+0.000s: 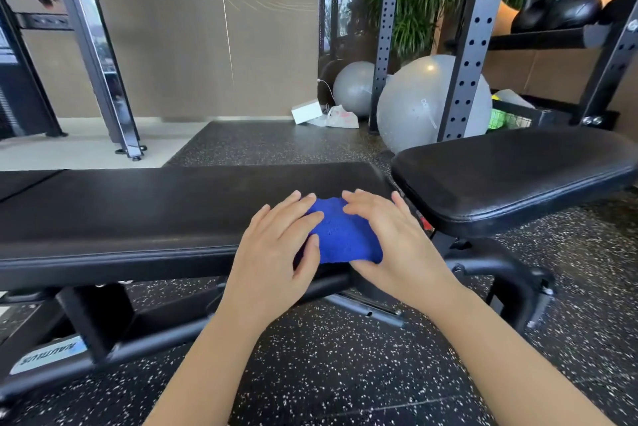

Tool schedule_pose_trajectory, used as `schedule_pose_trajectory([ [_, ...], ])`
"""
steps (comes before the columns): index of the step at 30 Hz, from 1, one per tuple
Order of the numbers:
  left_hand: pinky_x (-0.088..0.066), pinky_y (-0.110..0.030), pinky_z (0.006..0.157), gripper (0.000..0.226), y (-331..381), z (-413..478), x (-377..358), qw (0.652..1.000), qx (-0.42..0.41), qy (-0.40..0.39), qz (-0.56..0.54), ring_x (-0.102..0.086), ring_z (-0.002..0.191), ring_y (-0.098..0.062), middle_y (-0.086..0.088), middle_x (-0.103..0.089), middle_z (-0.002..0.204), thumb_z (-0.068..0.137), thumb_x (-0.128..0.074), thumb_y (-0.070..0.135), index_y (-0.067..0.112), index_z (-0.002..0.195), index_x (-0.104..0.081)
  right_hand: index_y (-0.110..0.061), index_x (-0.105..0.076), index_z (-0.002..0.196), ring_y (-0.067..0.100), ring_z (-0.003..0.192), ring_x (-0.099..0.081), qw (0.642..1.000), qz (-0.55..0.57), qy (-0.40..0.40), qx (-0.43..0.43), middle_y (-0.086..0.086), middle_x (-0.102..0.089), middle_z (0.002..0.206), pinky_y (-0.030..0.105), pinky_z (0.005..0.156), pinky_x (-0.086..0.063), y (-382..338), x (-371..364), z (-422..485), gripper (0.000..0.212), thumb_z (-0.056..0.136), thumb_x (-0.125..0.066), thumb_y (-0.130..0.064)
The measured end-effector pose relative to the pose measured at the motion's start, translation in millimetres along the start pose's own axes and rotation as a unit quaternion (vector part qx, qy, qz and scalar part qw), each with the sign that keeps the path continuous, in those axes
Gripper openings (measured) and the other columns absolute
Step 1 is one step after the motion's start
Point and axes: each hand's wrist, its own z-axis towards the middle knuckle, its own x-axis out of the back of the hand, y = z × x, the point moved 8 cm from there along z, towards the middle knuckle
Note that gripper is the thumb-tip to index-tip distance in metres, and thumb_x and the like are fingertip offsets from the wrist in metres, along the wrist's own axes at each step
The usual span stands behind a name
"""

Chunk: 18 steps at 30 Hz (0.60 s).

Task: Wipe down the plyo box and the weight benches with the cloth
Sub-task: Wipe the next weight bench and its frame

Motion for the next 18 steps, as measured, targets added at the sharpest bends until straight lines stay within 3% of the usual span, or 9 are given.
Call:
schedule_pose_trajectory([
  [5, -0.027, -0.036, 0.103, 0.039, -7, 8, 14, 0.999, 0.027, 0.026, 0.003, -0.041, 0.125, -0.014, -0.004, -0.056, 0.129, 0.091, -0.037, 0.025, 0.008, 0.113, -0.064, -0.026, -0.051, 0.116, 0.009, 0.117, -0.048, 0.998, -0.018, 0.055, 0.027, -0.001, -0.059, 0.125, 0.045, 0.105, -0.028, -5, 3, 1, 0.039, 0.078, -0.057, -0.022],
  [10, -0.026, -0.041, 0.103, 0.042, -2, 14, 16, 0.999, 0.011, -0.003, 0.037, -0.039, 0.127, -0.017, -0.005, -0.055, 0.13, 0.091, -0.035, 0.026, 0.007, 0.118, -0.06, -0.018, -0.061, 0.118, 0.018, 0.101, -0.059, 0.994, -0.087, 0.055, 0.028, 0.002, -0.065, 0.108, 0.045, 0.093, -0.044, -11, -3, 13, 0.041, 0.082, -0.051, -0.035],
  [13, -0.026, -0.041, 0.103, 0.043, -11, 16, 30, 0.998, 0.044, 0.005, 0.05, -0.04, 0.128, -0.018, -0.004, -0.054, 0.131, 0.091, -0.035, 0.028, 0.007, 0.12, -0.059, -0.014, -0.067, 0.109, 0.026, 0.079, -0.063, 0.995, -0.092, 0.039, 0.011, 0.004, -0.065, 0.089, 0.038, 0.073, -0.055, -15, -4, 26, 0.038, 0.082, -0.051, -0.036],
  [15, -0.025, -0.042, 0.104, 0.044, -17, 19, 37, 0.997, 0.064, 0.004, 0.052, -0.041, 0.128, -0.02, -0.004, -0.054, 0.131, 0.091, -0.034, 0.029, 0.007, 0.121, -0.058, -0.015, -0.069, 0.102, 0.026, 0.071, -0.063, 0.996, -0.083, 0.009, -0.009, 0.003, -0.065, 0.082, 0.034, 0.06, -0.054, -14, 1, 41, 0.038, 0.082, -0.049, -0.04],
  [18, -0.03, -0.045, 0.101, 0.044, -25, 35, 48, 0.995, 0.06, -0.034, 0.071, -0.044, 0.125, -0.022, -0.007, -0.056, 0.129, 0.09, -0.035, 0.027, 0.006, 0.119, -0.059, -0.023, -0.068, 0.096, 0.019, 0.076, -0.063, 0.994, -0.036, -0.069, -0.07, -0.005, -0.068, 0.084, 0.031, 0.064, -0.047, -4, 15, 75, 0.045, 0.079, -0.041, -0.056],
])
